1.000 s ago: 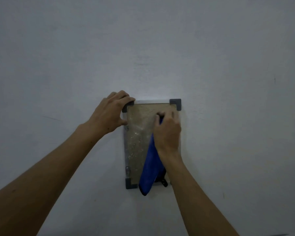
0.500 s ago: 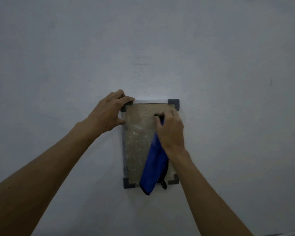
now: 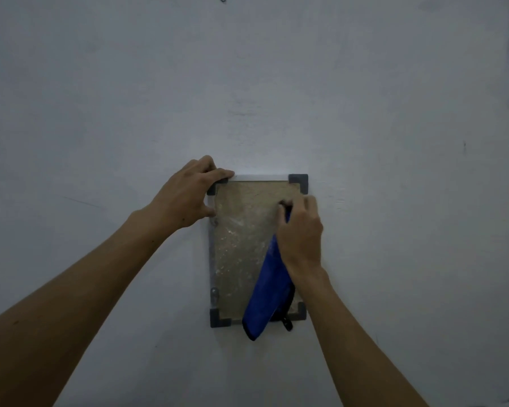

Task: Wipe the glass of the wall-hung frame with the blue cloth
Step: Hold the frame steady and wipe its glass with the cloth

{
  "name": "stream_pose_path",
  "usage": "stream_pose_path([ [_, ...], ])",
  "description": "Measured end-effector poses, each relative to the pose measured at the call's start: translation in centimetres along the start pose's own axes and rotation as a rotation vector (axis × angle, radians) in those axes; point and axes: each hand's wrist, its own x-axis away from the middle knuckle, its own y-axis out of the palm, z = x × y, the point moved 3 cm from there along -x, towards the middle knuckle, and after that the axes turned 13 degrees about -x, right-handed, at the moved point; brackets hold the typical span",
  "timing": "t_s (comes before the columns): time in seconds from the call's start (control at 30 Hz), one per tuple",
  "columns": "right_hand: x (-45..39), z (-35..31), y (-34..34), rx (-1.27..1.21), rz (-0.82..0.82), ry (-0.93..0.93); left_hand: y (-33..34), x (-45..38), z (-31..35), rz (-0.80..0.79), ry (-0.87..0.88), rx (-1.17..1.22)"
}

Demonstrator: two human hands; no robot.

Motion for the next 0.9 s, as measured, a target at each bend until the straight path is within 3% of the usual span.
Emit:
stream_pose_path([
  [0.07,0.0,0.2,0.0,0.015,-0.120,-0.080,0.1,0.0,-0.1,0.000,0.004,-0.001],
  [0.2,-0.9,1.4,-2.0,0.014,0.050,-0.005,0.4,0.1,-0.1,0.013,-0.005,0.000],
  [0.33,-0.4,0.4,-0.8,0.059,-0.135,-0.153,0.4,-0.1,0.0,0.002,0.001,-0.014],
  [0.47,-1.3,1.5,-2.4,0.014,0.006,-0.073,0.3,0.0,0.0,-0.014,-0.002,-0.022],
  [0.6,-0.8,1.4,-1.9,0.080,-0.206,-0.192,0.1,-0.2,0.2,-0.039,-0.011,-0.029],
  [0.77,-2.5,1.8,-3.3,0.060,-0.124,-0.213,-0.1,-0.1,0.3,-0.056,-0.020,-0.030],
  [0.9,-1.7,1.9,-3.2,0.110,-0.327,-0.295,-0.2,-0.2,0.3,-0.068,-0.024,-0.036],
])
